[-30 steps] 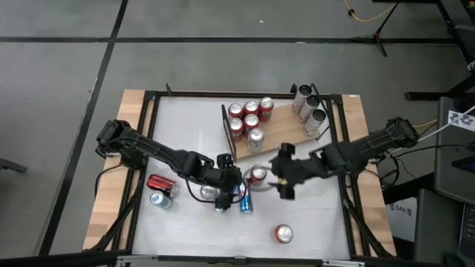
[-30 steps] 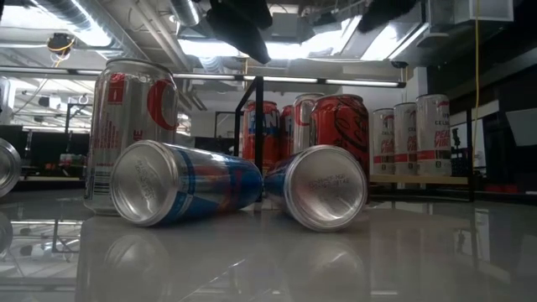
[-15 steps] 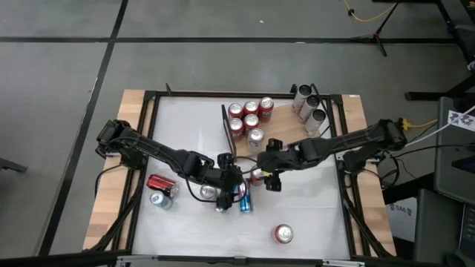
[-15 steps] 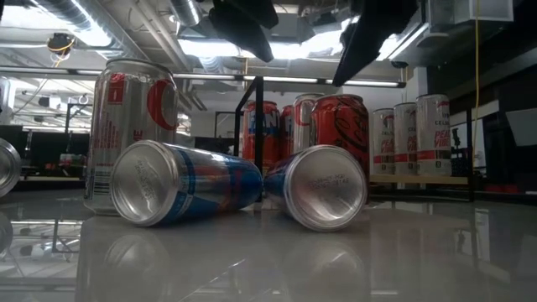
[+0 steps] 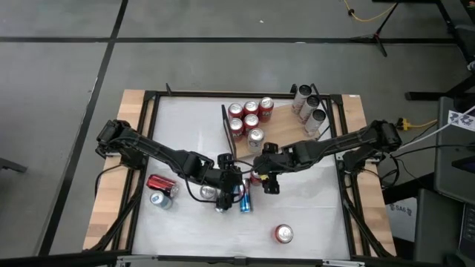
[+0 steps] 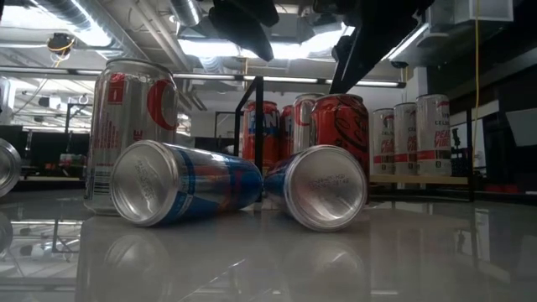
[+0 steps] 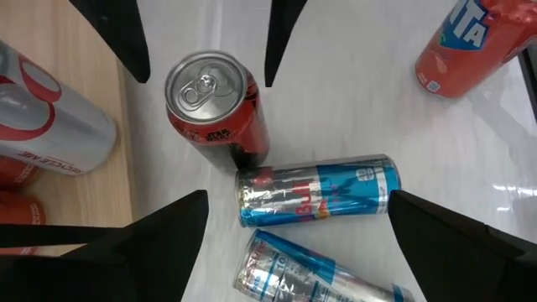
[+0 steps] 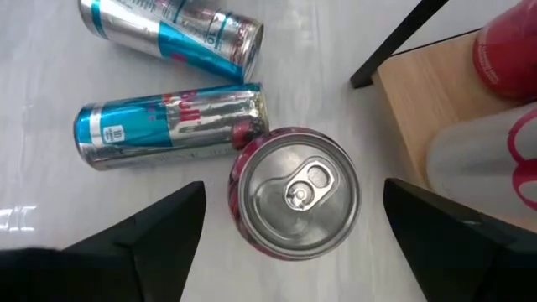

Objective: Place canned beverage on shelf
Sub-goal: Put the center red soda can on the shelf

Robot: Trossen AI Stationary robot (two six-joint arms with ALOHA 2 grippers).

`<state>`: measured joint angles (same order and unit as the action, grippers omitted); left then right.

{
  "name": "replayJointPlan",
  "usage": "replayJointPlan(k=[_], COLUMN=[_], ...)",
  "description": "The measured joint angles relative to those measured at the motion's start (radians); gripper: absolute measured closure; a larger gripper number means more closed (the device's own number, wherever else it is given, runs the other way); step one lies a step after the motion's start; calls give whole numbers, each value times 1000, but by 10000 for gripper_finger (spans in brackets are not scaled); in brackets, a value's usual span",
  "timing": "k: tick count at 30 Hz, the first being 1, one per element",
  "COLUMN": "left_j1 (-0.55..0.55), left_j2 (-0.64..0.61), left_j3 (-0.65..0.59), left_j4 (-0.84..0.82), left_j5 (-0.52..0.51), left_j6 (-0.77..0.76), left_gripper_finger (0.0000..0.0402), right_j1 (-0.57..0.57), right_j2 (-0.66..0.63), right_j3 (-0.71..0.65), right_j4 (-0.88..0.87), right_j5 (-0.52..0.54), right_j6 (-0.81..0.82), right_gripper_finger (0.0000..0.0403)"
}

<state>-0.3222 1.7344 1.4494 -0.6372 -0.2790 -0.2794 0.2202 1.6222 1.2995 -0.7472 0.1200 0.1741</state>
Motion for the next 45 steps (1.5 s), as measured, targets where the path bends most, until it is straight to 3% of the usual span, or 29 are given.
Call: replayJointPlan(k=[23,34,45], left_j1=[-2,-2,-2], left_j2=[0,0,0], left_j3=[0,1,1], left_j4=[1,2,1], left_j5=[0,0,0], left_j6=[0,0,0], left_gripper_finger=[41,41,41], right_j1=[-13,-13,-12], right_j2=[0,0,22], right_j3=[-164,-182,-177], right_j4=[188,230,240], right_j5=[-16,27,25], right_j6=[0,0,3], right_gripper_finger=[49,50,120])
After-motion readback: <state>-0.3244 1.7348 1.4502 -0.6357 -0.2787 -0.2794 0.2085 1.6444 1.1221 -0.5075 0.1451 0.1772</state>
